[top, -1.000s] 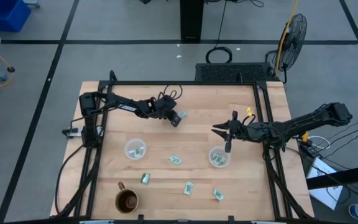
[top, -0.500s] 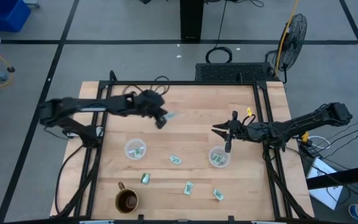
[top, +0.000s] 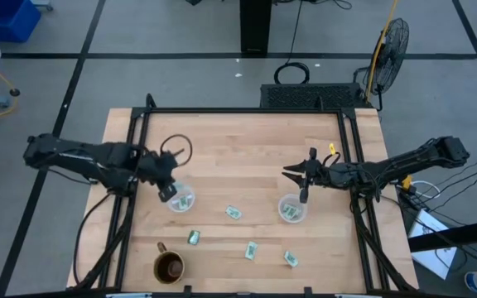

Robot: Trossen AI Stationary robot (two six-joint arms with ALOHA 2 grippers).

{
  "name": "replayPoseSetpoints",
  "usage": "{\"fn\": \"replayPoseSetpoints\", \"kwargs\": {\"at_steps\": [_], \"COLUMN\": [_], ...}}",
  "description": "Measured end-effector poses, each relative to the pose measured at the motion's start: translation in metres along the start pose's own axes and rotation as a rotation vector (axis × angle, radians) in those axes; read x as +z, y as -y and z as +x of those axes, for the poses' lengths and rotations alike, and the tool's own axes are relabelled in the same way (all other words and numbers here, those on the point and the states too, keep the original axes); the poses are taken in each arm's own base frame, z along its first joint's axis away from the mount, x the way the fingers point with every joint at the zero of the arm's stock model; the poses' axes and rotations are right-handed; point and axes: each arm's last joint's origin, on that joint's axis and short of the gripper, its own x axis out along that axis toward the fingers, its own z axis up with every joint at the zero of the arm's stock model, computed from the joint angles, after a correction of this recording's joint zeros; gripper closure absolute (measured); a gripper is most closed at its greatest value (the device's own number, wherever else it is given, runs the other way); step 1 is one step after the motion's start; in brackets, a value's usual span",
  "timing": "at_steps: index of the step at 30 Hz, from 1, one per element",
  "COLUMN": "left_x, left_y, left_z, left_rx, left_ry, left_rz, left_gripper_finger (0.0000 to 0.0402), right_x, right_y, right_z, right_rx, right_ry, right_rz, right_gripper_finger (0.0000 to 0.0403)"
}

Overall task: Pick and place Stevia / Truvia into bins
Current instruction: Put the light green stevia packet into the left transparent container

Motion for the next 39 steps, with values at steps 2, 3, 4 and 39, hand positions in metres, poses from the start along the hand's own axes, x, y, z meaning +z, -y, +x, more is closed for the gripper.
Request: {"fn": "replayPoseSetpoints", "kwargs": {"at_steps": [2, 3, 4, 39], "left_x": [-0.009, -0.014, -0.018, -0.044], "left_y": [0.0, 0.0, -0.001, -0.014], "left_z": [0.014, 0.021, 0.029, 0.086], "left_rx": [0.005, 0.002, -0.005, -0.107], "left_ry": [-0.01, -0.021, -0.033, -0.025], "left_rz": [-0.021, -0.021, -0.018, -0.036], "left_gripper_finger": [0.0401, 0.0401, 0.0401, 0.0326], "right_x": [0.0, 0.0, 0.0, -0.007], "right_y": [0.0, 0.0, 0.0, -0.001], "right_z": [0.0, 0.0, 0.0, 0.005], "right_rx": [0.0, 0.0, 0.0, -0.007], "right_ry": [0.0, 0.0, 0.0, -0.047], "right_rz": [0.019, 0.02, 0.02, -0.001], "right_gripper_finger": [0.0328, 0.0328, 0.0328, 0.0328]}}
